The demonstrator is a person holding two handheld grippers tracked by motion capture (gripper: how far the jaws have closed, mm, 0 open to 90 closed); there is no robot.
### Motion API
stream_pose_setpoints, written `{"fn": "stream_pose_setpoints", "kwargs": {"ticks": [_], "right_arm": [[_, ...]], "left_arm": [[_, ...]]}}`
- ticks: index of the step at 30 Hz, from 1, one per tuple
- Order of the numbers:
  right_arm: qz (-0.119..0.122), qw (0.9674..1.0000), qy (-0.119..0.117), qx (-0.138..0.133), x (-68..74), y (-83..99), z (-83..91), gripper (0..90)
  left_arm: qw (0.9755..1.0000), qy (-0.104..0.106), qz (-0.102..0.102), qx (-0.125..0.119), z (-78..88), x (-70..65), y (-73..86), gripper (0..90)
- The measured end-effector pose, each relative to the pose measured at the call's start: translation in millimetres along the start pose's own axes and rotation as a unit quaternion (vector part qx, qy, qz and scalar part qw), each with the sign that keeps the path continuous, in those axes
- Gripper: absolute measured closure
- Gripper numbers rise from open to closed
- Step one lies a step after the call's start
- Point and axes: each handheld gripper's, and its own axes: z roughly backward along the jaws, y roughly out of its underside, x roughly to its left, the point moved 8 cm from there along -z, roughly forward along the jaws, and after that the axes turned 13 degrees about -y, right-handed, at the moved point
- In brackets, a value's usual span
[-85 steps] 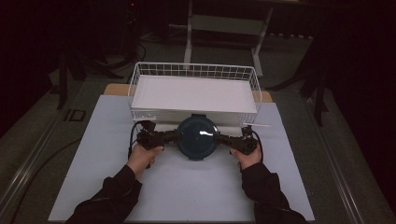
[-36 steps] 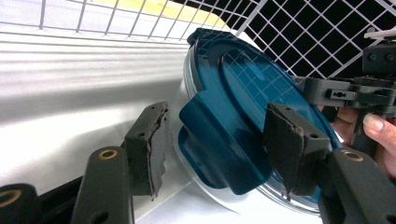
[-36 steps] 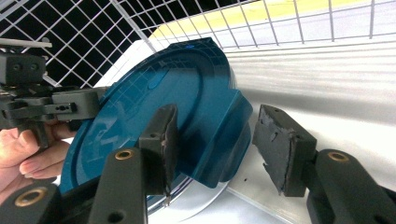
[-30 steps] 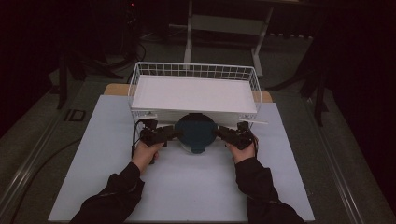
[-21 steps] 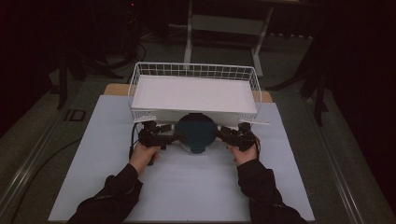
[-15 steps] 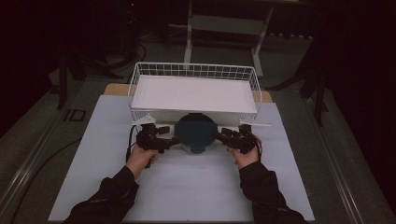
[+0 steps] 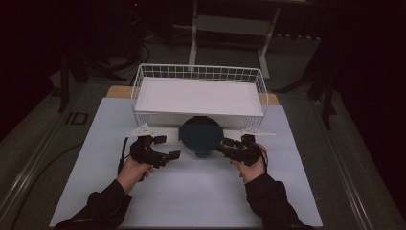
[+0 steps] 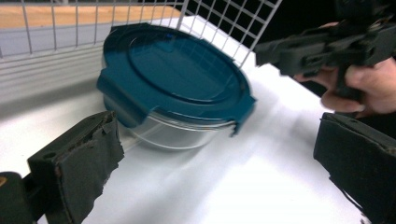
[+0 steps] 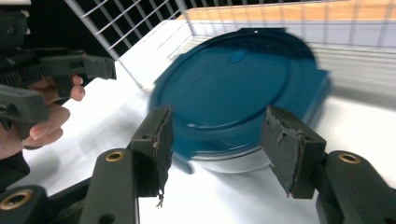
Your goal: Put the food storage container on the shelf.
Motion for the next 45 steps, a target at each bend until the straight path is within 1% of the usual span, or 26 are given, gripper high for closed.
{"fn": "stream_pose_setpoints", "kwargs": {"ticks": [3, 5, 6, 8, 9, 10, 12, 14, 15, 16, 17, 19, 20, 21, 23, 24, 28, 31, 33, 34, 35, 37, 38, 42, 44, 45], "right_arm": [[0.005, 0.9999, -0.010, 0.009, 10.1, 4.7, -4.8, 45.5], [0.010, 0.9997, -0.015, 0.015, 16.2, 7.8, -8.3, 49.4], [0.012, 0.9997, -0.015, 0.017, 18.4, 9.1, -9.4, 50.9], [0.010, 0.9995, -0.023, 0.020, 23.9, 12.8, -13.0, 53.6], [0.009, 0.9993, -0.026, 0.024, 26.9, 15.5, -15.2, 55.3], [0.011, 0.9992, -0.026, 0.028, 28.4, 17.1, -16.6, 55.9], [0.014, 0.9990, -0.026, 0.035, 32.0, 21.2, -19.2, 60.9], [0.016, 0.9984, -0.033, 0.043, 36.3, 25.0, -22.0, 65.6], [0.019, 0.9980, -0.035, 0.049, 38.8, 27.3, -23.4, 69.6], [0.020, 0.9977, -0.037, 0.052, 39.9, 28.5, -24.5, 70.4], [0.021, 0.9976, -0.038, 0.054, 41.4, 30.2, -25.9, 75.0], [0.021, 0.9972, -0.041, 0.058, 43.0, 32.7, -28.2, 80.3], [0.021, 0.9972, -0.041, 0.058, 43.0, 32.7, -28.2, 80.3], [0.019, 0.9967, -0.042, 0.066, 43.7, 36.1, -31.2, 86.2], [0.016, 0.9967, -0.039, 0.069, 43.3, 38.1, -33.2, 89.7], [0.015, 0.9965, -0.039, 0.072, 43.3, 39.1, -34.2, 89.7], [0.018, 0.9964, -0.031, 0.077, 40.9, 41.1, -36.9, 90.0], [0.017, 0.9964, -0.027, 0.079, 38.2, 42.0, -37.2, 90.0], [0.015, 0.9963, -0.017, 0.083, 33.4, 44.4, -37.8, 90.0], [0.013, 0.9961, -0.020, 0.085, 32.2, 45.5, -38.7, 90.0], [0.015, 0.9960, -0.016, 0.087, 31.1, 46.5, -39.1, 90.0], [0.018, 0.9955, -0.013, 0.092, 29.4, 48.3, -40.8, 90.0], [0.016, 0.9955, -0.010, 0.093, 28.1, 48.8, -41.5, 90.0], [0.009, 0.9957, -0.003, 0.092, 21.2, 48.2, -45.3, 90.0], [0.003, 0.9957, -0.005, 0.093, 18.7, 48.0, -47.5, 90.0], [0.003, 0.9956, -0.001, 0.093, 17.1, 48.0, -48.9, 90.0]], "left_arm": [[0.9999, 0.001, -0.011, -0.001, 10.8, -6.4, 0.6, 1.1], [0.9998, 0.005, -0.018, -0.001, 16.3, -10.2, 3.0, 1.0], [0.9998, 0.007, -0.020, 0.004, 19.6, -11.9, 5.5, 1.0], [0.9997, 0.002, -0.025, 0.002, 26.0, -12.9, 8.3, 1.0], [0.9997, 0.002, -0.025, 0.001, 28.5, -13.1, 9.0, 1.0], [0.9997, -0.003, -0.024, -0.002, 33.0, -13.1, 10.1, 0.1], [0.9996, -0.005, -0.026, -0.005, 39.9, -14.0, 12.3, 0.0], [0.9994, -0.010, -0.032, -0.006, 45.4, -15.5, 16.0, 0.0], [0.9993, -0.011, -0.035, -0.003, 47.0, -16.2, 17.9, 0.0], [0.9993, -0.010, -0.036, 0.001, 49.4, -17.7, 21.0, 0.0], [0.9993, -0.010, -0.036, -0.001, 51.2, -18.6, 23.2, 0.0], [0.9993, -0.010, -0.036, 0.002, 53.8, -19.7, 27.6, 0.0], [0.9993, -0.010, -0.036, 0.002, 53.8, -19.7, 27.6, 0.0], [0.9993, -0.010, -0.035, 0.004, 56.6, -19.7, 33.6, 0.0], [0.9993, -0.009, -0.036, 0.006, 58.3, -19.2, 39.2, 0.0], [0.9993, -0.003, -0.038, 0.007, 59.3, -19.8, 41.8, 0.0], [0.9988, 0.004, -0.048, 0.012, 62.8, -21.6, 52.7, 0.0], [0.9986, -0.001, -0.052, 0.009, 65.1, -22.3, 57.6, 0.0], [0.9977, -0.013, -0.065, 0.012, 66.7, -23.0, 63.2, 0.0], [0.9975, -0.016, -0.068, 0.014, 67.3, -23.6, 65.5, 0.0], [0.9972, -0.017, -0.071, 0.015, 67.9, -23.7, 67.0, 0.0], [0.9970, -0.022, -0.072, 0.015, 68.6, -23.1, 70.6, 0.0], [0.9972, -0.025, -0.069, 0.015, 68.7, -22.5, 72.1, 0.0], [0.9972, -0.036, -0.066, 0.004, 69.0, -19.8, 72.4, 0.0], [0.9967, -0.038, -0.072, 0.003, 68.2, -20.0, 72.6, 0.0], [0.9967, -0.037, -0.072, 0.003, 67.9, -20.2, 72.9, 0.0]]}}
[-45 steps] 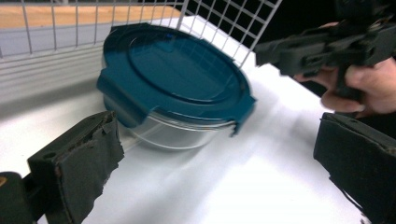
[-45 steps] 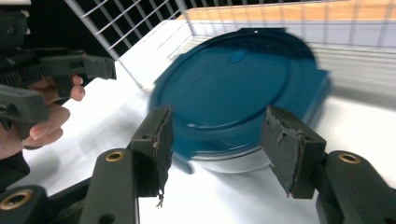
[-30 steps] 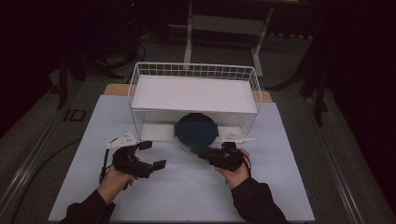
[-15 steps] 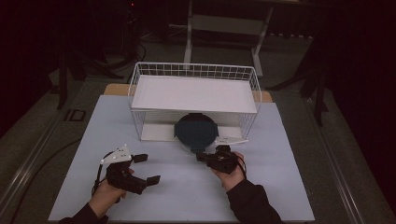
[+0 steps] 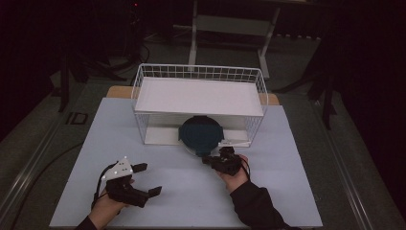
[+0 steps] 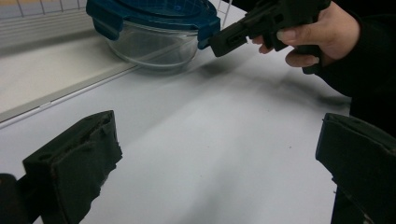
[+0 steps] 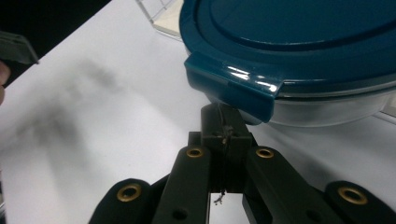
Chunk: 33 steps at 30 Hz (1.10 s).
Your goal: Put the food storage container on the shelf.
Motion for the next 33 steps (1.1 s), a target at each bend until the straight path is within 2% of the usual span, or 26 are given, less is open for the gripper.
{"fn": "stream_pose_setpoints", "kwargs": {"ticks": [8, 12, 15, 23, 27, 29, 33], "right_arm": [[0.003, 1.0000, 0.005, 0.000, -6.1, -7.6, -7.2, 90.0], [-0.003, 0.9999, 0.006, -0.009, -10.0, -12.1, -10.7, 90.0], [0.001, 0.9999, 0.011, -0.007, -11.9, -15.5, -13.6, 90.0], [-0.002, 0.9997, 0.020, -0.012, -18.4, -23.8, -19.4, 89.9], [0.002, 0.9996, 0.025, -0.012, -21.5, -27.5, -22.1, 89.9], [-0.005, 0.9996, 0.023, -0.013, -22.6, -29.2, -23.4, 89.9], [0.001, 0.9995, 0.029, -0.013, -25.6, -32.2, -25.3, 89.9]], "left_arm": [[1.0000, 0.005, -0.001, 0.003, -3.9, -1.0, 3.7, 0.0], [1.0000, 0.008, -0.005, 0.000, -4.9, -2.1, 3.2, 0.0], [0.9999, 0.011, -0.012, 0.003, -6.5, -4.1, 4.3, 0.0], [0.9998, -0.002, -0.019, -0.004, -7.5, -1.6, 4.4, 0.0], [0.9997, 0.001, -0.024, -0.003, -7.7, -3.3, 5.0, 0.0], [0.9997, 0.002, -0.024, -0.003, -7.7, -4.2, 4.4, 0.0], [0.9997, 0.004, -0.022, -0.005, -7.6, -4.4, 4.3, 0.0]]}}
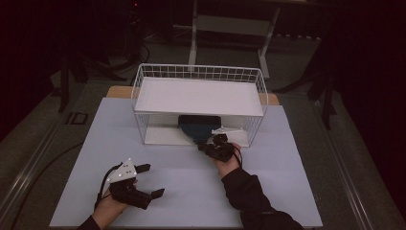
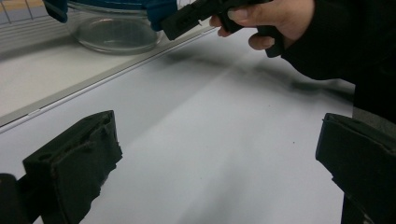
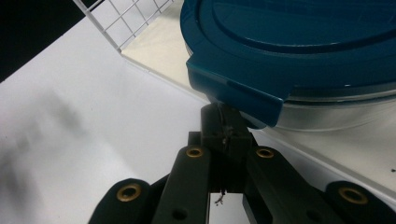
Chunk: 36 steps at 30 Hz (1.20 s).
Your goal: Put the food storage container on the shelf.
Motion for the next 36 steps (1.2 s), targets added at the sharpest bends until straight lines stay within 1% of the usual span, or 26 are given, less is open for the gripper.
{"fn": "stream_pose_setpoints", "kwargs": {"ticks": [7, 10, 12, 14, 17, 19, 20, 22, 23, 24, 25, 26, 27, 28, 30, 31, 32, 33, 34, 35, 36], "right_arm": [[0.003, 1.0000, 0.009, -0.002, -6.5, -5.8, -1.9, 89.9], [-0.005, 0.9999, 0.014, -0.006, -9.7, -8.4, -2.0, 89.9], [-0.008, 0.9999, 0.009, -0.006, -10.4, -9.2, -2.8, 90.0], [-0.003, 0.9999, 0.014, -0.005, -10.0, -9.2, -3.7, 89.9], [-0.010, 0.9999, 0.010, -0.009, -9.0, -9.0, -4.2, 89.3], [-0.012, 0.9998, 0.002, -0.014, -6.7, -7.9, -2.6, 85.8], [-0.008, 0.9999, 0.000, -0.014, -4.8, -6.6, -1.5, 84.4], [0.003, 0.9999, 0.000, -0.014, 0.0, -4.3, 1.8, 78.0], [0.009, 0.9998, -0.005, -0.015, 3.5, -3.1, 4.0, 71.9], [0.016, 0.9997, -0.004, -0.016, 5.2, -2.2, 6.1, 68.2], [0.025, 0.9994, -0.012, -0.021, 9.1, -1.2, 9.8, 58.8], [0.026, 0.9993, -0.015, -0.021, 10.6, -0.3, 11.5, 51.2], [0.023, 0.9993, -0.014, -0.026, 12.1, 1.2, 15.2, 45.6], [0.026, 0.9990, -0.021, -0.030, 13.8, 2.2, 17.6, 42.0], [0.037, 0.9985, -0.027, -0.030, 18.4, 5.9, 23.1, 27.9], [0.037, 0.9982, -0.032, -0.034, 21.0, 8.0, 26.7, 24.4], [0.037, 0.9979, -0.039, -0.036, 22.9, 10.0, 29.4, 23.7], [0.039, 0.9977, -0.041, -0.036, 24.1, 12.3, 32.2, 17.7], [0.039, 0.9977, -0.041, -0.036, 24.1, 12.3, 32.2, 17.7], [0.038, 0.9970, -0.058, -0.036, 27.1, 15.6, 37.8, 15.8], [0.036, 0.9968, -0.061, -0.038, 27.7, 16.3, 39.8, 14.7]], "left_arm": [[1.0000, 0.003, 0.003, -0.001, 0.4, -0.4, -0.7, 0.0], [1.0000, 0.003, 0.005, -0.001, 0.4, 0.8, -0.5, 0.0], [1.0000, 0.003, 0.008, -0.001, 0.3, 1.5, -0.4, 0.0], [1.0000, 0.004, 0.008, -0.001, 0.4, 1.6, -0.4, 0.0], [1.0000, 0.004, 0.005, 0.000, 0.6, 0.8, -0.2, 0.0], [1.0000, 0.003, 0.003, -0.001, 0.8, -0.2, -0.2, 0.0], [1.0000, 0.003, 0.001, 0.000, 0.9, -0.4, -0.2, 0.0], [1.0000, 0.004, 0.000, -0.001, 0.9, -0.8, -0.5, 0.0], [1.0000, 0.004, 0.000, -0.001, 0.9, -1.0, -0.6, 0.0], [1.0000, 0.005, -0.001, -0.001, 0.9, -1.4, -0.7, 0.0], [1.0000, 0.005, -0.001, -0.001, 0.9, -1.8, -0.6, 0.0], [1.0000, 0.006, -0.002, -0.002, 1.1, -2.2, -0.6, 0.0], [1.0000, 0.007, -0.002, -0.002, 1.2, -2.4, -0.6, 0.0], [1.0000, 0.007, -0.005, -0.001, 1.2, -2.7, -0.3, 0.0], [1.0000, 0.008, -0.005, -0.002, 1.3, -3.4, -0.3, 0.0], [1.0000, 0.008, -0.006, -0.002, 1.3, -3.9, -0.3, 0.0], [0.9999, 0.007, -0.009, 0.000, 1.5, -4.5, -0.2, 0.0], [0.9999, 0.007, -0.010, -0.001, 1.6, -5.1, -0.5, 0.0], [0.9999, 0.007, -0.010, -0.001, 1.6, -5.1, -0.5, 0.0], [0.9999, 0.007, -0.014, -0.002, 2.0, -6.3, -0.8, 0.0], [0.9999, 0.008, -0.014, -0.003, 2.3, -6.7, -1.0, 0.0]]}}
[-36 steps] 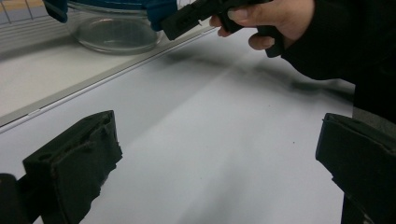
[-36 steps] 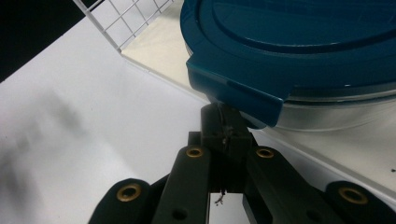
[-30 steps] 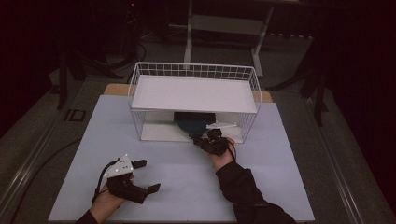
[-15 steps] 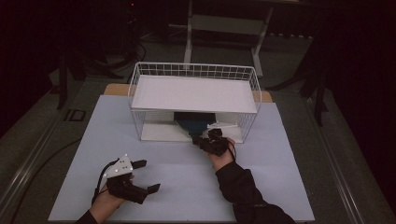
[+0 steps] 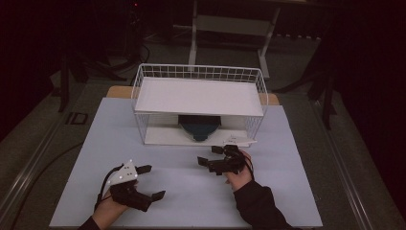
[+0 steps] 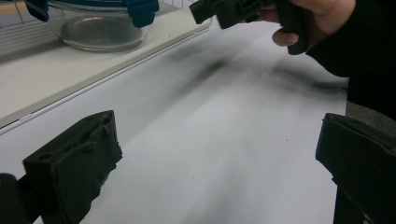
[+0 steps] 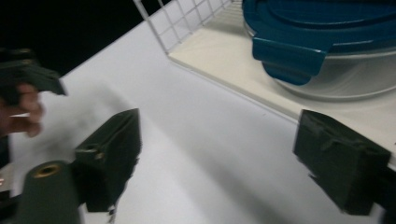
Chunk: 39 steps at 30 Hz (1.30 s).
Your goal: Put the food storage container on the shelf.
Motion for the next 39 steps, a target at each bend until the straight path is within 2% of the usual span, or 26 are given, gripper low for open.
{"fn": "stream_pose_setpoints", "kwargs": {"ticks": [4, 5, 7, 11, 14, 15, 19, 22, 27, 32, 39], "right_arm": [[0.010, 0.9999, 0.005, -0.004, 1.7, 2.7, 10.6, 14.6], [0.014, 0.9998, 0.013, -0.007, 1.7, 4.1, 14.9, 14.8], [0.013, 0.9998, 0.011, -0.012, 4.2, 6.8, 21.9, 14.8], [0.032, 0.9991, 0.024, -0.017, 7.6, 12.4, 36.2, 14.8], [0.032, 0.9990, 0.027, -0.015, 8.1, 13.9, 39.7, 14.8], [0.029, 0.9991, 0.024, -0.021, 10.8, 19.1, 49.3, 15.0], [0.037, 0.9989, 0.026, -0.009, 14.2, 28.9, 57.0, 15.1], [0.036, 0.9988, 0.029, -0.014, 15.0, 32.6, 65.1, 15.2], [0.043, 0.9980, 0.043, -0.016, 13.1, 38.3, 78.4, 15.5], [0.043, 0.9982, 0.038, -0.013, 11.6, 47.1, 85.9, 15.5], [0.039, 0.9981, 0.047, -0.010, 8.2, 58.2, 96.5, 15.5]], "left_arm": [[1.0000, 0.000, 0.001, -0.001, 0.7, -0.1, 0.1, 0.0], [1.0000, 0.000, 0.001, -0.001, 0.8, 0.0, 0.0, 0.0], [1.0000, 0.002, 0.001, -0.001, 1.1, 0.0, 0.6, 0.0], [1.0000, 0.004, 0.001, 0.000, 1.1, -0.9, 1.1, 0.0], [1.0000, 0.004, 0.000, 0.001, 1.1, -1.4, 1.2, 0.0], [1.0000, 0.005, -0.002, 0.001, 1.0, -2.0, 1.4, 0.0], [1.0000, 0.006, -0.002, 0.002, 1.1, -2.2, 1.6, 0.0], [1.0000, 0.007, -0.001, 0.001, 1.8, -2.1, 1.5, 0.0], [1.0000, 0.006, -0.003, 0.002, 1.3, -2.4, 1.9, 0.0], [0.9999, 0.009, -0.004, 0.003, 1.1, -3.6, 2.3, 0.0], [0.9999, 0.009, -0.004, 0.003, 1.0, -3.9, 2.4, 0.0]]}}
